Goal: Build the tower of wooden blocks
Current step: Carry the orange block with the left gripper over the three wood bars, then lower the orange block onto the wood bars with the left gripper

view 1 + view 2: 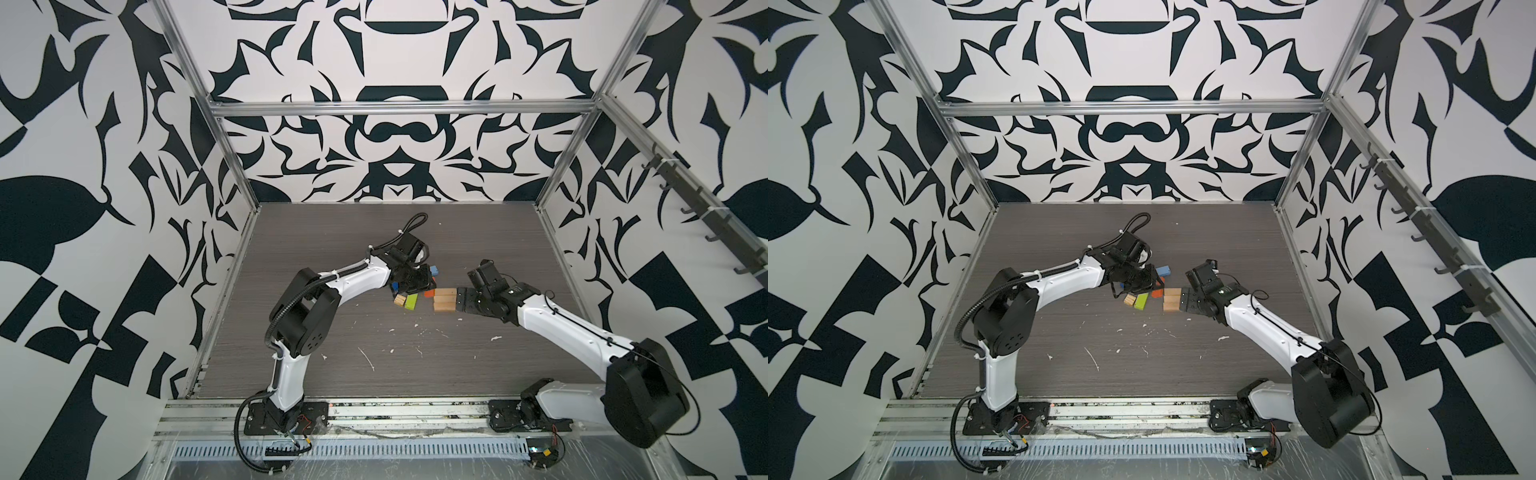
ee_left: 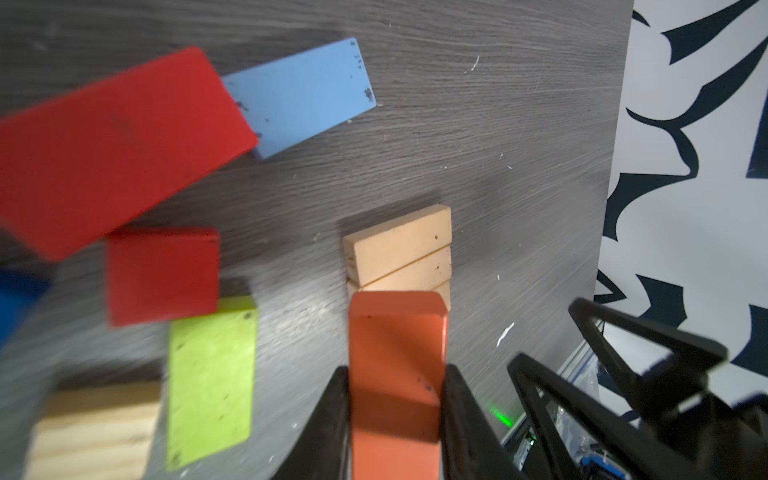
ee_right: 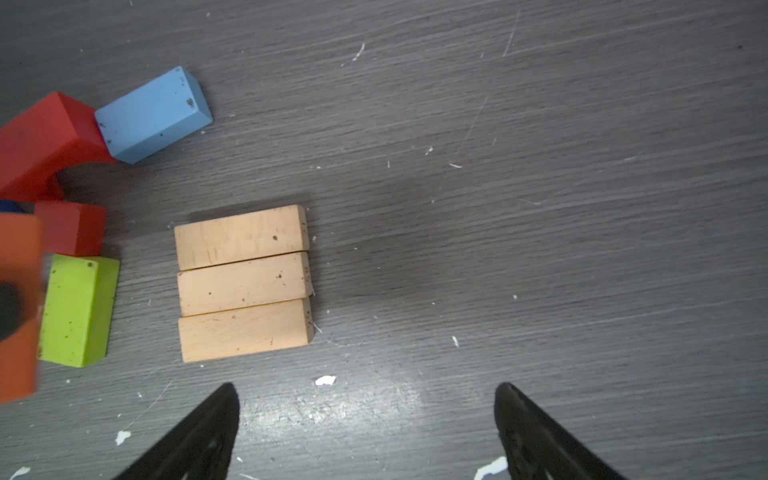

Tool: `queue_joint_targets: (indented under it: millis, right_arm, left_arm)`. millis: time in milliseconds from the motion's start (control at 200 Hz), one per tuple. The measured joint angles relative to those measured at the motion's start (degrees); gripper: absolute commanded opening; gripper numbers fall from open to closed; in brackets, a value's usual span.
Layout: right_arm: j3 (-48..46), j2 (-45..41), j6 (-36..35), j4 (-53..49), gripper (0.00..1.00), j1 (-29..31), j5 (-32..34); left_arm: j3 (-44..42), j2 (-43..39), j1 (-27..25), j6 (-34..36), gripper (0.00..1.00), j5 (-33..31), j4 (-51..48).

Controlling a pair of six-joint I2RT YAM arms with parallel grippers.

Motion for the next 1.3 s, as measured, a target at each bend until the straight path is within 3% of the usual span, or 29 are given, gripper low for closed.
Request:
queue_joint_targets:
  millis: [315, 1300]
  right_arm:
    - [-1.49, -2.4, 0.04, -0.37, 0.98, -1.33, -0.07]
    - [-2.54, -2.4, 0.02, 0.07, 0.98, -1.68, -1.84]
  left_arm:
    - [2.49, 2.69, -2.8, -3.56, 0.29, -1.75, 1.22]
    - [3.17, 5.25, -4.37, -6.67, 0.32, -4.63, 2.03]
